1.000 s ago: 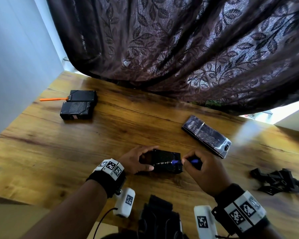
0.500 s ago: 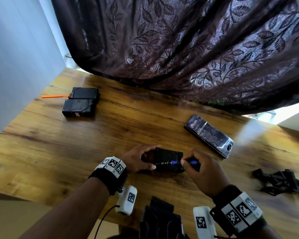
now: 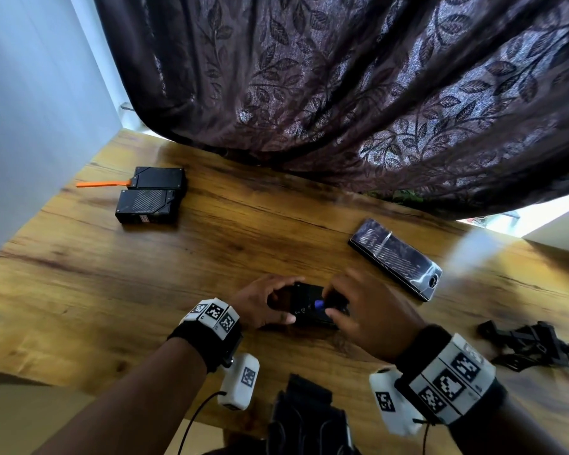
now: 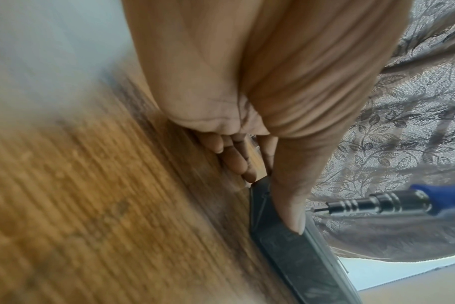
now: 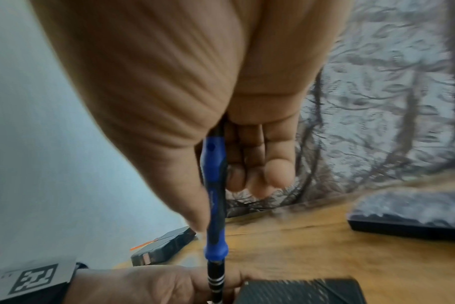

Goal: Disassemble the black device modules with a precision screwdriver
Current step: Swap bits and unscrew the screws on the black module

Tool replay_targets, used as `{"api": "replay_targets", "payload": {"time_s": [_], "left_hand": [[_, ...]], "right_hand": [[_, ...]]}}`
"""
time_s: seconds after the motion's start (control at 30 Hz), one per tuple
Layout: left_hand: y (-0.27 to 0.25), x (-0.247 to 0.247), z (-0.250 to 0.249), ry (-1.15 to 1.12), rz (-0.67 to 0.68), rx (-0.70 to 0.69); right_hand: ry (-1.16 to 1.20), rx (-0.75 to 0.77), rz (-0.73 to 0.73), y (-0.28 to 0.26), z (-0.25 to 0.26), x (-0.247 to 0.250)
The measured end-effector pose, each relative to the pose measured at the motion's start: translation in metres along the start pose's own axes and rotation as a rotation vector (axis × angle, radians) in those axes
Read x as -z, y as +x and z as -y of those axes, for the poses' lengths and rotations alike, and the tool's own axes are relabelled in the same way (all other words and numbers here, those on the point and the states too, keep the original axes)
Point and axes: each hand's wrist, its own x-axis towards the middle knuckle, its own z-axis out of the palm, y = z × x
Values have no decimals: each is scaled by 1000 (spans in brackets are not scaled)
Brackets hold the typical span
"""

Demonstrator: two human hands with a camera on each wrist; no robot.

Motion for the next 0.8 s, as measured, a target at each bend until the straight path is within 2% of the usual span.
{"api": "replay_targets", "payload": {"time_s": [0.2,0.33,0.53,0.8], "left_hand": [[-1,0,-1,-34,-14,3],[-1,-1,-3,-26,-10,9],[-1,-1,-4,-38,-7,4],[-2,-3,-6,-24,-30,26]], "right_hand": [[-143,142,144,23,22,19],[-186,124,162,35,26,22],[-381,58,227,46,29,26],[-269,132,203,46,34,27]]}}
